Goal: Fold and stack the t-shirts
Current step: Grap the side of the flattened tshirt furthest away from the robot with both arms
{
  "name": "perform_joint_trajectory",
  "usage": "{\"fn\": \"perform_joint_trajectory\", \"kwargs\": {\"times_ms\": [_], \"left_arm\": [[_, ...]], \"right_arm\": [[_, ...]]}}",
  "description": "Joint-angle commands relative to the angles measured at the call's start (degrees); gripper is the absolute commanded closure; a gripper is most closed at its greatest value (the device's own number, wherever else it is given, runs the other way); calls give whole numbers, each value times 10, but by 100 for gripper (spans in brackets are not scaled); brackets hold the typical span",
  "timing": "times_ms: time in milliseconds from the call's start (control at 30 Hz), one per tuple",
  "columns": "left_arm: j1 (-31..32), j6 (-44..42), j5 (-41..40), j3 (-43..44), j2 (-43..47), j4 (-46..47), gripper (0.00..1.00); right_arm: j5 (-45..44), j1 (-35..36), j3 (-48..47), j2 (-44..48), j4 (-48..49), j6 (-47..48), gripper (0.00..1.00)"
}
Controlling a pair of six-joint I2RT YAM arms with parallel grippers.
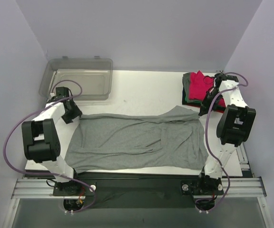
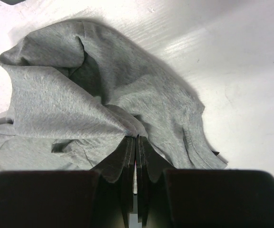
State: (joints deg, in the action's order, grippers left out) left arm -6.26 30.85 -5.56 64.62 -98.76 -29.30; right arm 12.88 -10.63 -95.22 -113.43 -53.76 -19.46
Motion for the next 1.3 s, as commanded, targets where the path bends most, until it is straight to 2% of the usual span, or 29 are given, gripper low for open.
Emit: {"fn": "perform_joint_trajectory", "kwargs": {"times_ms": [0, 167, 367, 633, 933, 967, 1133, 1267], "left_arm": [[-6, 8, -38, -28, 65, 18, 40], [-5, -7, -28, -42, 45, 10, 48], [-3, -11, -23, -22, 2, 6, 52], [26, -15, -44, -10, -25, -9, 53], [42, -27, -86, -34, -29, -32, 55], [41, -28, -88, -35, -31, -31, 57], [42, -40, -83, -38, -55, -31, 81], [40, -42, -88, -29, -68, -35, 95]], "right_arm": [[-6, -1, 3, 29, -32, -1, 100], [-3, 0, -1, 23, -33, 0, 100], [3, -1, -1, 22, -34, 1, 100], [2, -1, 7, 28, -32, 2, 100], [6, -2, 3, 26, -33, -4, 100], [6, -2, 2, 26, -32, -4, 100], [6, -2, 3, 28, -33, -3, 100], [7, -2, 4, 29, -33, -4, 100]]}}
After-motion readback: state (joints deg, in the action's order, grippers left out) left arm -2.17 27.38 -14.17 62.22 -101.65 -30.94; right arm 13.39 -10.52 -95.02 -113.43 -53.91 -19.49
